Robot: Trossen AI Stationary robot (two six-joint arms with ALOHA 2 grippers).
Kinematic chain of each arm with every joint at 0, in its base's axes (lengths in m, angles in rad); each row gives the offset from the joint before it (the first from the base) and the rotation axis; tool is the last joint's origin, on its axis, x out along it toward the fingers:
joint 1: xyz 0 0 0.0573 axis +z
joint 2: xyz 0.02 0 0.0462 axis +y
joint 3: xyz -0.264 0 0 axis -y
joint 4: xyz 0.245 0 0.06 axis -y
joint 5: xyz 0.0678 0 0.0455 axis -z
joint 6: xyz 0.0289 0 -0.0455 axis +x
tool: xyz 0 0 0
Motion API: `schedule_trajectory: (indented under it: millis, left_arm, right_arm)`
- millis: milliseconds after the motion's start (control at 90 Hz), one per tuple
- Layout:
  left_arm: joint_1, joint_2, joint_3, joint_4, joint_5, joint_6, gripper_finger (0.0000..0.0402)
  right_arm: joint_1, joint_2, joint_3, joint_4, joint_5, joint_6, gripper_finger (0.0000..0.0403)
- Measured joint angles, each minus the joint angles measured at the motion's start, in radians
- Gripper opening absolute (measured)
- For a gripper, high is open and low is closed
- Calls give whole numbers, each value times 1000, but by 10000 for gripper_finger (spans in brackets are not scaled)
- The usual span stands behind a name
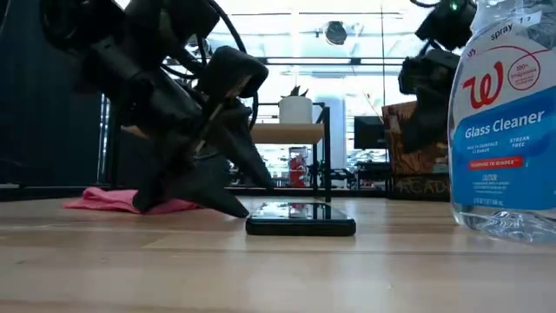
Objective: Apply microfiber cloth
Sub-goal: Spray the front of the cellphone using the spray bottle
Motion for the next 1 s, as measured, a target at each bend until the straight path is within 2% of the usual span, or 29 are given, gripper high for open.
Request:
schedule_trajectory:
  millis: [178, 333, 689, 1000]
  left_arm:
    - [10, 1, 1, -1, 6, 4, 189]
    - [24, 2, 2, -1, 13, 7, 189]
    - [28, 3, 5, -4, 5, 20, 189]
    - [28, 3, 5, -6, 1, 28, 189]
  right_arm:
    - [47, 107, -59, 200, -42, 18, 128]
    - [99, 234, -59, 360, -44, -50, 124]
    - [162, 495, -58, 656, -40, -386, 123]
    - [252, 704, 68, 716, -40, -562, 123]
